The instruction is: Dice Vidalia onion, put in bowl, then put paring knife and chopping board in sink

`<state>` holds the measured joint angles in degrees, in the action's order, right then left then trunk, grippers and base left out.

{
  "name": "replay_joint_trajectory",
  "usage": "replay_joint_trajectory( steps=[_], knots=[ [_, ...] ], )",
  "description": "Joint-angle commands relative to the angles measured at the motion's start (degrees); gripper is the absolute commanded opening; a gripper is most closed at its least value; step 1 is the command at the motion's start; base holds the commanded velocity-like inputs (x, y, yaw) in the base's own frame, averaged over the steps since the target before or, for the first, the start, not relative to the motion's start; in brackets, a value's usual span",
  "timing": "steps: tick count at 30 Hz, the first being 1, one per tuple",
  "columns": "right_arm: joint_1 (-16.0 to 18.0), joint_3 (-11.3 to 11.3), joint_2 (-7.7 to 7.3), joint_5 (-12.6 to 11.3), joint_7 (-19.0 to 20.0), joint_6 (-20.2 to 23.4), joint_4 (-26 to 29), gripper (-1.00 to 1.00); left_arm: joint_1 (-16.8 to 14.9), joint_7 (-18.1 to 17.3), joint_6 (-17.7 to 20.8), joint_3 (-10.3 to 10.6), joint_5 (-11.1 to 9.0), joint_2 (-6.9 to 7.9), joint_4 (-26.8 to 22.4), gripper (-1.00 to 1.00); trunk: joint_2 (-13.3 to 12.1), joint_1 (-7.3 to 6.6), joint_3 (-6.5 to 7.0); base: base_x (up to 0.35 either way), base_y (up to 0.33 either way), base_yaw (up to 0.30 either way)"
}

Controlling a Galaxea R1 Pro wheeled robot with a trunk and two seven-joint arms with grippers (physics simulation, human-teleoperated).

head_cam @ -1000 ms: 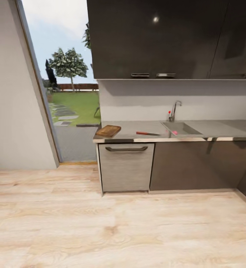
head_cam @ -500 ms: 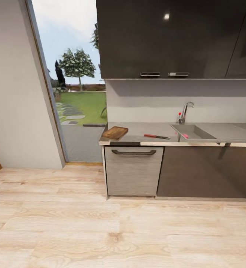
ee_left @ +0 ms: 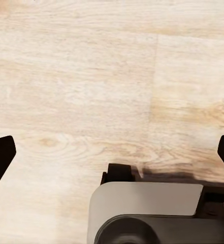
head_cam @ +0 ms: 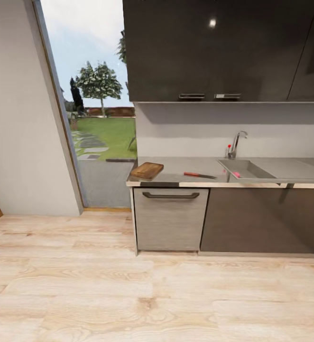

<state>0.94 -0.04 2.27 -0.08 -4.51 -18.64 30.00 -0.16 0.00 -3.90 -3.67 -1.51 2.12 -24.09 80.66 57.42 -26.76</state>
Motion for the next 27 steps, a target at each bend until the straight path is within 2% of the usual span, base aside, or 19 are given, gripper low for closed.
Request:
replay_joint_trajectory(
  steps=[1, 27],
  knots=[
    [0.0, 0.0, 0.02, 0.0, -0.2, -0.2, 0.0, 1.0, 0.0, 0.0, -0.1, -0.1, -0.2, 0.01, 0.0, 1.0, -0.4, -0.23, 0.13, 0.0, 0.0, 0.0],
    [0.0, 0.0, 0.07, 0.0, -0.2, -0.3, 0.0, 1.0, 0.0, 0.0, -0.1, 0.0, -0.2, -0.01, 0.0, 1.0, -10.8, -5.94, 4.8, 0.0, 0.0, 0.0]
  ],
)
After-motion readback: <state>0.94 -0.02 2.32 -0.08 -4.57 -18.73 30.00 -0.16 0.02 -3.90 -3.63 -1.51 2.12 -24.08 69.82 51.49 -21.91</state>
